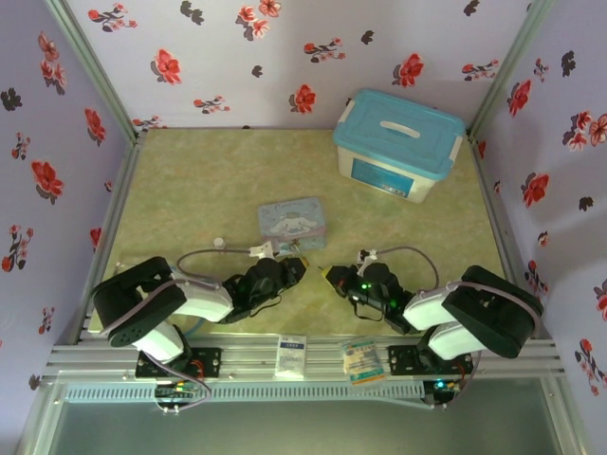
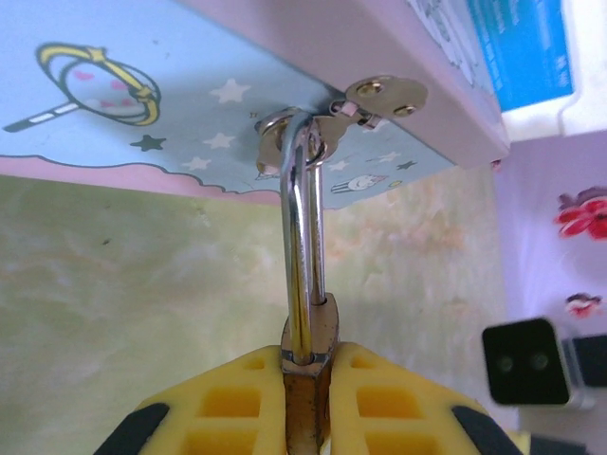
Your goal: Unlock the padlock with the key
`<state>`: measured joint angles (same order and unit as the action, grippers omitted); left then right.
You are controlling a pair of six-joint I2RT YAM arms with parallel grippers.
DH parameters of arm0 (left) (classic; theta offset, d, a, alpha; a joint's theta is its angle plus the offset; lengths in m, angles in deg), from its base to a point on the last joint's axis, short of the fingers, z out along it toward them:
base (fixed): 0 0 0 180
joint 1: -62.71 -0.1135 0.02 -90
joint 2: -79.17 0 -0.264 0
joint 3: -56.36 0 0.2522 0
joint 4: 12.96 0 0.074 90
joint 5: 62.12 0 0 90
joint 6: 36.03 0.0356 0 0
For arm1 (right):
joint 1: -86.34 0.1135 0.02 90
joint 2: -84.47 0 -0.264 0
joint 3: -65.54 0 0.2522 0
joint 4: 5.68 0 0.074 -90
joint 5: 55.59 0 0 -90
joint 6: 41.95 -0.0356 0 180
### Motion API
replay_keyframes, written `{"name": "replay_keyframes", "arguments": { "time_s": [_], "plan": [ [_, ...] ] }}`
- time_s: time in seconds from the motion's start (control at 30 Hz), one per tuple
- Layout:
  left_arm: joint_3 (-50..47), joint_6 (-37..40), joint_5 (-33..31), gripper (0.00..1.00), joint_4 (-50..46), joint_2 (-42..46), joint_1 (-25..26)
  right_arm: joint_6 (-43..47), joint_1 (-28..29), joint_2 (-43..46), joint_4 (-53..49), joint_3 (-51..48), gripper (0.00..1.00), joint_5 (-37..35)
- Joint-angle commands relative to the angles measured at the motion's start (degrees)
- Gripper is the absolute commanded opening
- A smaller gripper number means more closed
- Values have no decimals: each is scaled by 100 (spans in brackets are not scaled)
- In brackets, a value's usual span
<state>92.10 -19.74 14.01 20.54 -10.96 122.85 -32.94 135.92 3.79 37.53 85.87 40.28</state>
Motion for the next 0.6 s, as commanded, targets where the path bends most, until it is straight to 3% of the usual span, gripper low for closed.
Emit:
{"name": "replay_keyframes", "arguments": {
  "time_s": [0.0, 0.2, 0.43, 0.57],
  "plan": [
    [-81, -370, -619, 0, 1334, -225, 89, -389, 280, 67, 15, 166, 0, -559],
    [-191, -785, -802, 0, 2241, -803, 201, -694, 448, -55, 366, 29, 0, -979],
    [-172, -932, -907, 0, 2478, -855, 314, -1030, 403, -1690, 2243, 200, 0, -585],
    [-262, -898, -1074, 0, 2445, -748, 358, -796, 517, -1930, 2173, 254, 0, -693]
  ]
}}
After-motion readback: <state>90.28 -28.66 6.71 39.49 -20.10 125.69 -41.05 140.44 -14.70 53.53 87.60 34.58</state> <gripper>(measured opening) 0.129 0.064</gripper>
